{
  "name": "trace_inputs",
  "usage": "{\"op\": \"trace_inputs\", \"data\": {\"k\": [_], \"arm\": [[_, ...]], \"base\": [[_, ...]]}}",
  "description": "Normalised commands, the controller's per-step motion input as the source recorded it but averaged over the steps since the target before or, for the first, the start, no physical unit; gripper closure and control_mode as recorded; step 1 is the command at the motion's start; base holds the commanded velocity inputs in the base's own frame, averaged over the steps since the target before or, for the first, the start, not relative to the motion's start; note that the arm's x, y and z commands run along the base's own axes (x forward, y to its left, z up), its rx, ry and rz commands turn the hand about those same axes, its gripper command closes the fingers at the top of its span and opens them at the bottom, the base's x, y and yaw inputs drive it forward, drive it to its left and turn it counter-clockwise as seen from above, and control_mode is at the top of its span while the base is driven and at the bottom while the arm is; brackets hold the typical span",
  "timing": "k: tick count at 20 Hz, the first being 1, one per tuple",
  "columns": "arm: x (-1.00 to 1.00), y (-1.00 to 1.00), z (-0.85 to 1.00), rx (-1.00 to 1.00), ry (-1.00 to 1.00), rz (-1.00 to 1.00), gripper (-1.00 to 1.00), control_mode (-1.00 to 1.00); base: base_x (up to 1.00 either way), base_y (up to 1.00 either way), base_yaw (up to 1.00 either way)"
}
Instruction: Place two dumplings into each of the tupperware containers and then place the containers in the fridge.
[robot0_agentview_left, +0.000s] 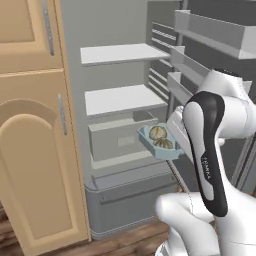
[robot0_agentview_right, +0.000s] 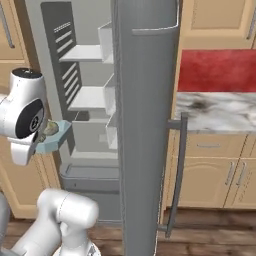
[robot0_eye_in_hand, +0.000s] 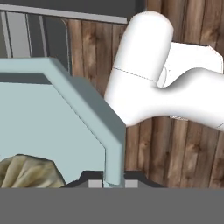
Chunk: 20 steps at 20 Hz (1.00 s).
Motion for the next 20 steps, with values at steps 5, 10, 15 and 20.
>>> {"op": "trace_inputs", "data": {"k": [5, 10, 15, 20], "arm": [[0.0, 0.0, 0.0, 0.0, 0.0, 0.0, 1.0, 1.0], [0.0, 0.0, 0.0, 0.0, 0.0, 0.0, 1.0, 1.0], [0.0, 0.0, 0.0, 0.0, 0.0, 0.0, 1.0, 1.0], [0.0, 0.0, 0.0, 0.0, 0.0, 0.0, 1.0, 1.0]], "base": [[0.66, 0.0, 0.09], [0.75, -0.13, 0.06], [0.46, -0.26, 0.01], [0.39, -0.04, 0.0]]}}
